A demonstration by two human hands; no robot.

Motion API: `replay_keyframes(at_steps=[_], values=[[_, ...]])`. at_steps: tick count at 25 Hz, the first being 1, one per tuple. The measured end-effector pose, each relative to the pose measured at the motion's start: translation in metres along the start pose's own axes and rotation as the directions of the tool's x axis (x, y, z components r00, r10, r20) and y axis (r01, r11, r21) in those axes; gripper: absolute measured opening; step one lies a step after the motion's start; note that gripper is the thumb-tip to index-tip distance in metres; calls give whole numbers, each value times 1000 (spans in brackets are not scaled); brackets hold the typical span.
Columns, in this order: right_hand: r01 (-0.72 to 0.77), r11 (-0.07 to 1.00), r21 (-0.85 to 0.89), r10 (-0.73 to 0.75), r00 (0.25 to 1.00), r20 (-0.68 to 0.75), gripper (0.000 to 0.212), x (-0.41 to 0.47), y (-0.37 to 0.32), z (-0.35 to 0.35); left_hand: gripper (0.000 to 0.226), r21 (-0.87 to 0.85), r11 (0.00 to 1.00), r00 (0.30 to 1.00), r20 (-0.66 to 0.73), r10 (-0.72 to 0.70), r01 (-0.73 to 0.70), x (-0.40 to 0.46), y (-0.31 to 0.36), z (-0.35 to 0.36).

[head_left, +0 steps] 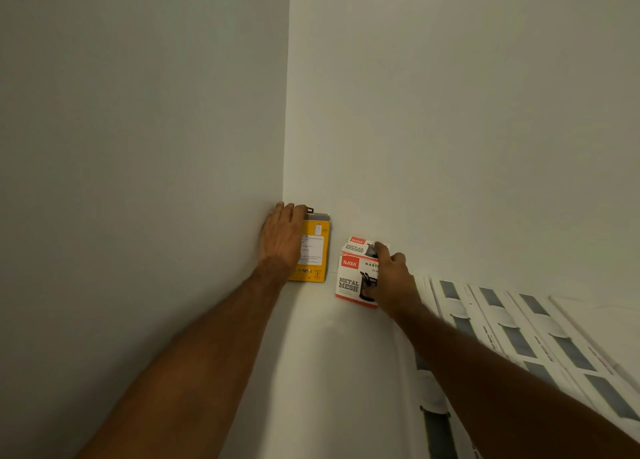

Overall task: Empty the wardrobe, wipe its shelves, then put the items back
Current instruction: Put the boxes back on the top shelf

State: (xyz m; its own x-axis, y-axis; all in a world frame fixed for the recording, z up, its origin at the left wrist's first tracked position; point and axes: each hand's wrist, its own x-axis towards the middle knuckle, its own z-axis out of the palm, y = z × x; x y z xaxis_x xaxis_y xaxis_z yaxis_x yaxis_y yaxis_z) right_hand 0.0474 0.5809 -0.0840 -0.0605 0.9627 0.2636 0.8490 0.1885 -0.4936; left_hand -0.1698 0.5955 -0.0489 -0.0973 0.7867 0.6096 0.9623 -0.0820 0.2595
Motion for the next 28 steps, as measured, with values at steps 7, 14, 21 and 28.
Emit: replay_keyframes(at_steps=[7, 14, 21, 28], values=[[5, 1000, -14, -4, 1000, 24, 101, 5, -2, 1, 67, 78, 997, 1000, 12, 2, -3, -2, -6, 11], [30, 999, -39, -29, 1000, 10, 84, 1, -1, 2, 81, 77, 997, 998, 63, -25, 20, -9, -3, 14], [16, 1000, 4, -16, 1000, 7, 94, 2, -7, 5, 83, 117, 993, 995, 95, -19, 8, -10, -1, 12], [52, 997, -57, -55, 997, -57, 80, -4, -9, -4, 91, 199, 968, 980, 157, 120, -150, 2, 10, 14]])
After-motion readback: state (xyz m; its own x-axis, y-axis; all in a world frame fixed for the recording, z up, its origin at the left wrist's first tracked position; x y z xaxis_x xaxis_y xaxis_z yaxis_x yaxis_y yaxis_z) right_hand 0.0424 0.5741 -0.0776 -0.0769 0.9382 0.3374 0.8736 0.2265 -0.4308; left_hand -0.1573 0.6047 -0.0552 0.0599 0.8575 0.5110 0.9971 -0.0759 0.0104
